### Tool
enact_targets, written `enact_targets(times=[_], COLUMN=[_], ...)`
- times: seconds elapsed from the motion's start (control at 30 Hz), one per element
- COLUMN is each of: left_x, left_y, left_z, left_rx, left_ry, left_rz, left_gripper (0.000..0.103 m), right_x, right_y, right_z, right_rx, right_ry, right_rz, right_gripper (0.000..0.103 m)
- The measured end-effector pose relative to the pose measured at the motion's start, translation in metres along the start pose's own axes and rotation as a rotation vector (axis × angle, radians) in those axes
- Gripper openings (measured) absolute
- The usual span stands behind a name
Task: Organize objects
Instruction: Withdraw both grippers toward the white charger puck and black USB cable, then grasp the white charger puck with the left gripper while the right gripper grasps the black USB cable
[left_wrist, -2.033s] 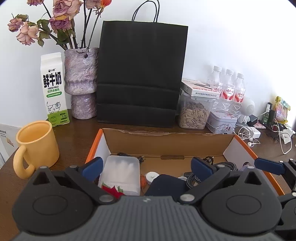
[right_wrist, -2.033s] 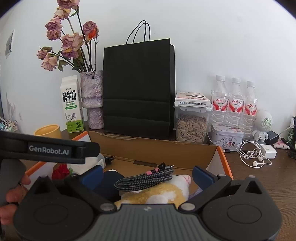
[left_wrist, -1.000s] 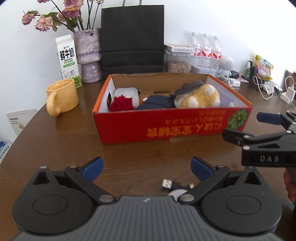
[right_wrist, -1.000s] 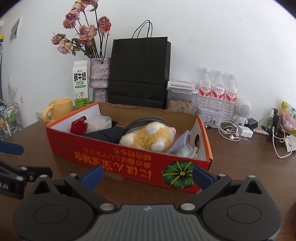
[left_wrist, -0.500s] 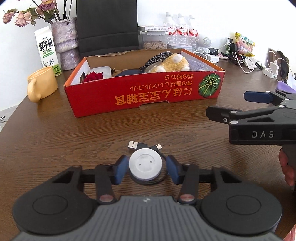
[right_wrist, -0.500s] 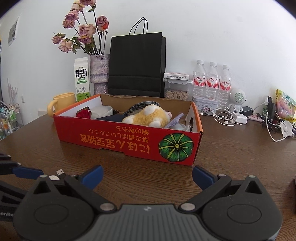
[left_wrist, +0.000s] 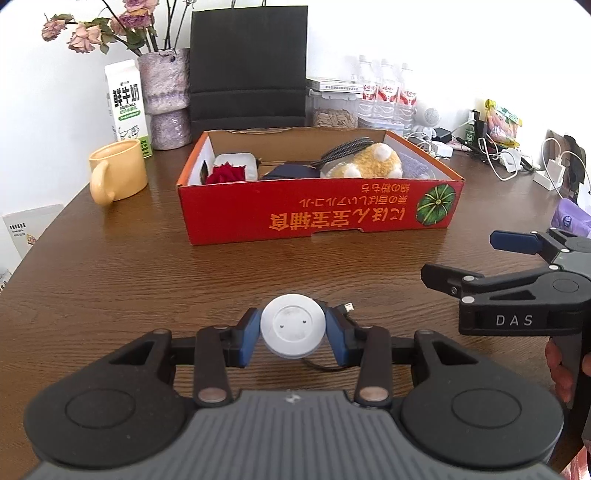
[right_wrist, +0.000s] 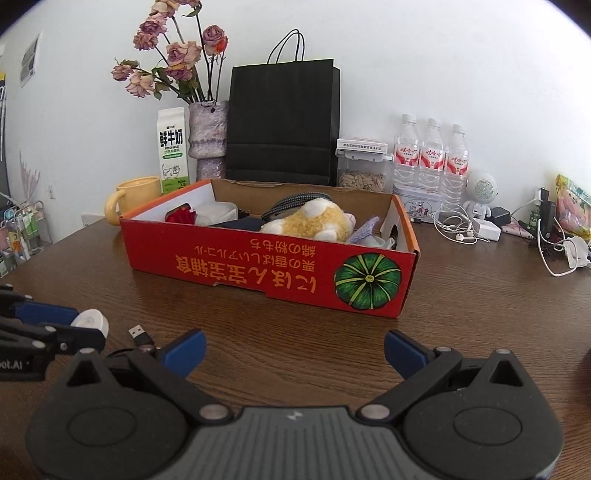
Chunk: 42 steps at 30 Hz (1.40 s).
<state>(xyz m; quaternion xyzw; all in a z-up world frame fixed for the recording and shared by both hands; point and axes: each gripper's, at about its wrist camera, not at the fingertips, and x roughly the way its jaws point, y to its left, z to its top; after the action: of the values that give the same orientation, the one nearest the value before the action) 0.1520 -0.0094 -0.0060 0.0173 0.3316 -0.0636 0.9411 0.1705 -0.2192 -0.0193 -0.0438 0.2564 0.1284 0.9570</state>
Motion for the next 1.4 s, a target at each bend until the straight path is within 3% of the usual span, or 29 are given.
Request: enact_targets(times=[0.57, 0.97, 1.2, 1.27, 1.33, 1.4], left_x=[-0.012, -0.011, -0.012, -0.012, -0.012, -0.014], left_y=[0.058, 0.08, 0.085, 0.085, 0.085, 0.084], left_z=[-0.013, -0.016, -0.016, -0.016, -0.016, -0.016], left_rx=[-0.081, -0.1, -0.111, -0.112, -0.111, -0.11], left_ry=[-0.021, -0.024, -0.031, -0.031, -0.031, -0.034], left_rz=[0.056, 0.058, 0.05, 0.049, 0.049, 0.049], left_gripper=[0.04, 0.04, 0.04, 0.04, 0.04, 0.041], right_x=[0.016, 0.039, 0.046, 0.045, 0.043, 0.041], right_y=[0.07, 0.097, 0.1, 0.101, 0.101, 0.101], right_z=[0.0, 0.005, 0.004, 0.004, 0.004, 0.004], right_rx=[-0.073, -0.066, -0.066, -0.074, -0.082, -0.084], right_ry=[0.064, 0.121, 0.141, 0.135, 0.13, 0.128], right_rz=[0.087, 0.131, 0.159, 0.17, 0.188, 0.201], right_gripper=[0.103, 0.081, 0.063, 0.052, 0.025, 0.02])
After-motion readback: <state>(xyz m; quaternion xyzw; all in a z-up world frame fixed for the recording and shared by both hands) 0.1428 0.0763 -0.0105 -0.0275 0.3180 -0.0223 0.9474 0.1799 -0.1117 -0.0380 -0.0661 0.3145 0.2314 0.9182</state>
